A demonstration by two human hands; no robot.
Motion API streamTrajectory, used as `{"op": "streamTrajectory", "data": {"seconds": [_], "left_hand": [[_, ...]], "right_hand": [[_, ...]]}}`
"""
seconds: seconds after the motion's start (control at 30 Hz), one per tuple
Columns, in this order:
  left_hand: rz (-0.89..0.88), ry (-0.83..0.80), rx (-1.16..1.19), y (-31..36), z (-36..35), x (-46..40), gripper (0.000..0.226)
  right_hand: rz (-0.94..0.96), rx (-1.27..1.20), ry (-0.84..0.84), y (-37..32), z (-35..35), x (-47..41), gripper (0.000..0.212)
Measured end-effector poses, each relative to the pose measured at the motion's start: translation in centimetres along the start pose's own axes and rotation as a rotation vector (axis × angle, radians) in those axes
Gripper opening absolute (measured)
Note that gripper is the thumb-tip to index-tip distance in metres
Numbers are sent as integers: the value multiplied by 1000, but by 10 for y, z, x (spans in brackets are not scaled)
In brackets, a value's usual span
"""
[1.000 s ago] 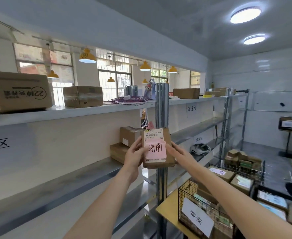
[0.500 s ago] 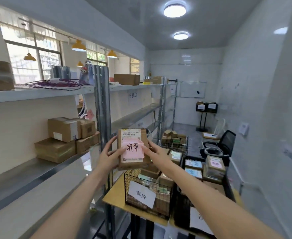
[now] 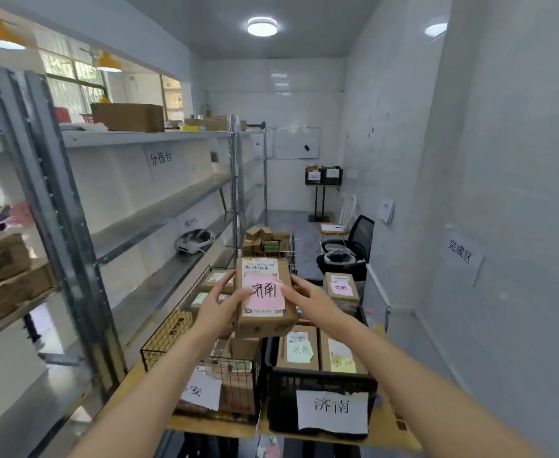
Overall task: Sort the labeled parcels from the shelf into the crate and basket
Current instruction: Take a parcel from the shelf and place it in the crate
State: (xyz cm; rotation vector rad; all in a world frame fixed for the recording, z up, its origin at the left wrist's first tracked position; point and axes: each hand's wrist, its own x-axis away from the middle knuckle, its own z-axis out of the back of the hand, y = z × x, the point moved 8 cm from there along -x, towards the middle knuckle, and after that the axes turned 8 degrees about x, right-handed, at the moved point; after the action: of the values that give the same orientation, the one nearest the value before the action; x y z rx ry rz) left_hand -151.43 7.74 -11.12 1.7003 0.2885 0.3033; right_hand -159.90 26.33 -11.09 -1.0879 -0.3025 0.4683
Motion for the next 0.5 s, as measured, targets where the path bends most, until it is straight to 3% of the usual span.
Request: {"op": "streamTrajectory", "data": {"seconds": [0.43,0.5], "left_hand": [[265,-106,-89,-143,-175,-182,64],[316,-117,-95,-169,-193,-198,64]], "right_hand": [[-231,238,295,220,183,-94,64],[-256,221,304,241,188,-96,80]]}}
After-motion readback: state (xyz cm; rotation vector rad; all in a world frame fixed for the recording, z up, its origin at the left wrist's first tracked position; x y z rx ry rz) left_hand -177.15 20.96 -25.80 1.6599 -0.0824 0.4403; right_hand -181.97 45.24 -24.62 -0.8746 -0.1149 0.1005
